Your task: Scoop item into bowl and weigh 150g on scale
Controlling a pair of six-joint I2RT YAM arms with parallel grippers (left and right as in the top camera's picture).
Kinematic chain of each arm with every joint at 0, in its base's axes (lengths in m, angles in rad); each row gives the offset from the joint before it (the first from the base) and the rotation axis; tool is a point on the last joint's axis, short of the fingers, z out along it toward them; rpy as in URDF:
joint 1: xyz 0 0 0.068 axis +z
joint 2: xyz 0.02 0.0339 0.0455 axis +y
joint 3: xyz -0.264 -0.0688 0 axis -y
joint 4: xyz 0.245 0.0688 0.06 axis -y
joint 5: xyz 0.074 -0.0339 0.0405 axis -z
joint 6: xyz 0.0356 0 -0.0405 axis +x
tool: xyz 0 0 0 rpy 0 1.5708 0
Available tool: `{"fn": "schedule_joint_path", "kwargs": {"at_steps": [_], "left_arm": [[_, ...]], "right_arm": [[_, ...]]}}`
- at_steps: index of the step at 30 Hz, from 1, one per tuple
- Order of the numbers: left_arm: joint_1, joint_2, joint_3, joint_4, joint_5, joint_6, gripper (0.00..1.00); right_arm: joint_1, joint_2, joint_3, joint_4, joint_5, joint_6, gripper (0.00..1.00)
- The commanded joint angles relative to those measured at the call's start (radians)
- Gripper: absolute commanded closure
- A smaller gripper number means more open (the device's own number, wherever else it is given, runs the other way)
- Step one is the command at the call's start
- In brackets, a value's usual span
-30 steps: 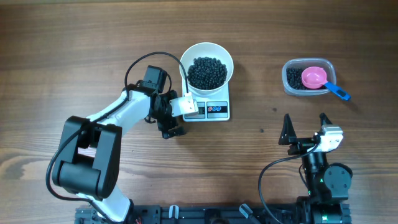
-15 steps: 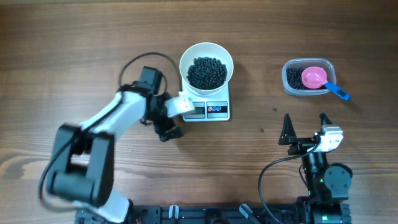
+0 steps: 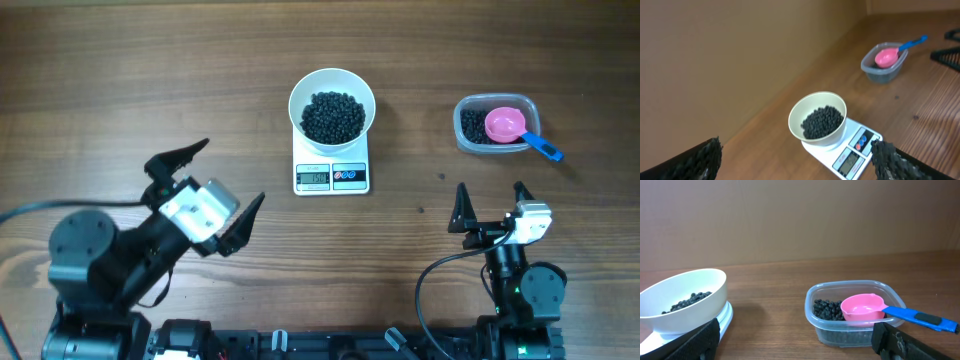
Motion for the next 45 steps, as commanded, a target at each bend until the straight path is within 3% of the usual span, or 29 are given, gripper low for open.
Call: {"fn": "schedule_joint_path", "kwargs": {"at_steps": [1, 5, 8, 11, 13, 17, 23, 29, 34, 45], "left_arm": [[0.006, -0.094, -0.135, 0.119, 0.005, -0.159, 0.00], [0.010, -0.234, -0.397, 0.510, -0.121, -0.415, 0.00], [0.009, -0.343, -0.645, 0.874, -0.329, -0.801, 0.00], [0.009, -0.425, -0.811, 1.017, -0.556, -1.138, 0.00], [0.010, -0.487, -0.890, 1.023, -0.630, -1.241, 0.00], [0.010, -0.597, -0.950, 0.989, -0.630, -1.241, 0.00], [-0.023, -0.601, -0.950, 0.896, -0.674, -1.213, 0.00], [-0.033, -0.601, -0.950, 0.762, -0.533, -0.809, 0.00], [-0.013, -0.601, -0.950, 0.532, -0.523, -0.803, 0.00], [0.021, -0.601, -0.950, 0.535, -0.527, -0.799, 0.00]], "right_arm": [[-0.004, -0.009, 0.005, 0.004, 0.013, 0.006, 0.01], [-0.004, -0.009, 0.005, 0.004, 0.013, 0.006, 0.00], [-0.004, -0.009, 0.005, 0.004, 0.013, 0.006, 0.00], [-0.004, -0.009, 0.005, 0.004, 0.013, 0.006, 0.00], [-0.004, -0.009, 0.005, 0.004, 0.013, 0.006, 0.00], [-0.004, -0.009, 0.005, 0.004, 0.013, 0.006, 0.00], [-0.004, -0.009, 0.005, 0.004, 0.013, 0.006, 0.00], [-0.004, -0.009, 0.005, 0.004, 0.013, 0.006, 0.00], [-0.004, -0.009, 0.005, 0.004, 0.013, 0.006, 0.00], [-0.004, -0.009, 0.005, 0.004, 0.013, 0.006, 0.00]]}}
